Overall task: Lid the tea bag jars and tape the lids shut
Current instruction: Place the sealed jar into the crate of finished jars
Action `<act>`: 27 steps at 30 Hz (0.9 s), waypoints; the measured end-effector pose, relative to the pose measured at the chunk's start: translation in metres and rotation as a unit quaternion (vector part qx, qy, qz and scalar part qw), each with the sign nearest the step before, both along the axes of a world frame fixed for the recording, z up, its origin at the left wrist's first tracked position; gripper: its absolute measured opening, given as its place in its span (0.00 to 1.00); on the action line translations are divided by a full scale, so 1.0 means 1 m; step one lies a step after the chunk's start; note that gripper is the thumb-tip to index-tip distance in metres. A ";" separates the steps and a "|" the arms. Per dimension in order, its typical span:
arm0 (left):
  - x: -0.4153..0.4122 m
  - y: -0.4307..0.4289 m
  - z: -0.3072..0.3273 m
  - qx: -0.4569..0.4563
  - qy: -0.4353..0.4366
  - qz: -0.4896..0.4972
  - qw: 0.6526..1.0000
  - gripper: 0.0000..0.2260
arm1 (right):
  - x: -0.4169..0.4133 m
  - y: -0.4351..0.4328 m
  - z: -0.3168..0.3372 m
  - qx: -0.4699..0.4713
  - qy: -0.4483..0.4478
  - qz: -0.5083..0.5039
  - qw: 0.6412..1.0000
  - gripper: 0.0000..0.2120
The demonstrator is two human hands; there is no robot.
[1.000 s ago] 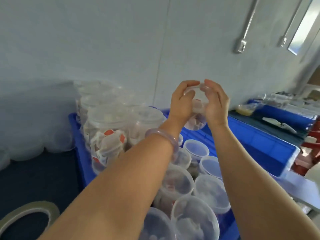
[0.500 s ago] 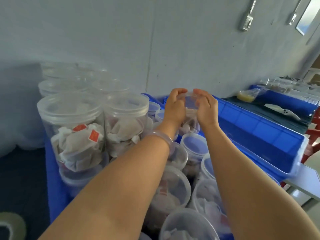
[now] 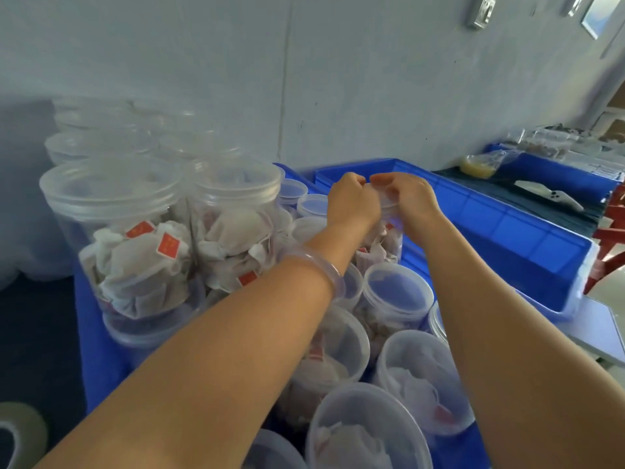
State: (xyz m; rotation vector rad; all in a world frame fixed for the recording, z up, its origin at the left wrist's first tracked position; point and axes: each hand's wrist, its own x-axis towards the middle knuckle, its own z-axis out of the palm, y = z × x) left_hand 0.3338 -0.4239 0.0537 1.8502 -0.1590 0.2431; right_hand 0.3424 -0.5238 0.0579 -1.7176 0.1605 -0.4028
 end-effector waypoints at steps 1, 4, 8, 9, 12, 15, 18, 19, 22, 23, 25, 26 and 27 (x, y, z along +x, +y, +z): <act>-0.002 0.000 -0.002 0.036 0.001 -0.015 0.999 0.15 | -0.002 -0.003 -0.007 0.004 0.017 -0.001 1.000 0.12; -0.004 -0.003 -0.014 0.136 0.002 -0.053 0.989 0.15 | -0.008 -0.013 -0.026 0.005 0.073 -0.001 0.997 0.12; -0.005 -0.003 -0.028 0.260 -0.017 -0.057 0.964 0.15 | -0.010 -0.011 -0.034 -0.133 0.071 0.027 0.988 0.14; -0.004 0.000 -0.030 0.288 -0.029 -0.052 0.956 0.15 | -0.010 -0.009 -0.036 -0.188 0.068 0.031 0.979 0.14; -0.003 0.007 -0.035 0.389 -0.067 -0.035 0.918 0.14 | -0.008 -0.002 -0.041 -0.429 0.095 0.020 0.898 0.16; -0.002 0.009 -0.039 0.446 -0.076 -0.027 0.892 0.15 | -0.008 0.005 -0.045 -0.557 0.105 0.010 0.824 0.12; -0.003 0.011 -0.036 0.466 -0.054 -0.057 0.881 0.15 | -0.012 0.009 -0.042 -0.657 0.107 -0.040 0.745 0.09; -0.004 0.013 -0.035 0.465 -0.048 -0.067 0.882 0.15 | -0.014 0.010 -0.041 -0.696 0.101 -0.064 0.708 0.08; -0.015 0.020 -0.025 0.402 -0.082 -0.068 0.910 0.15 | -0.023 0.014 -0.036 -0.706 0.094 -0.082 0.697 0.10; -0.022 0.022 -0.018 0.355 -0.095 -0.068 0.927 0.14 | -0.024 0.017 -0.031 -0.685 0.084 -0.088 0.718 0.11; -0.041 0.022 0.002 0.258 -0.097 -0.077 0.958 0.14 | -0.036 0.026 -0.005 -0.637 0.058 -0.105 0.761 0.12; -0.051 0.023 0.016 0.225 -0.100 -0.074 0.966 0.14 | -0.044 0.029 0.011 -0.622 0.038 -0.113 0.774 0.11; -0.061 0.023 0.033 0.200 -0.113 -0.064 0.971 0.14 | -0.052 0.032 0.029 -0.608 0.009 -0.115 0.785 0.11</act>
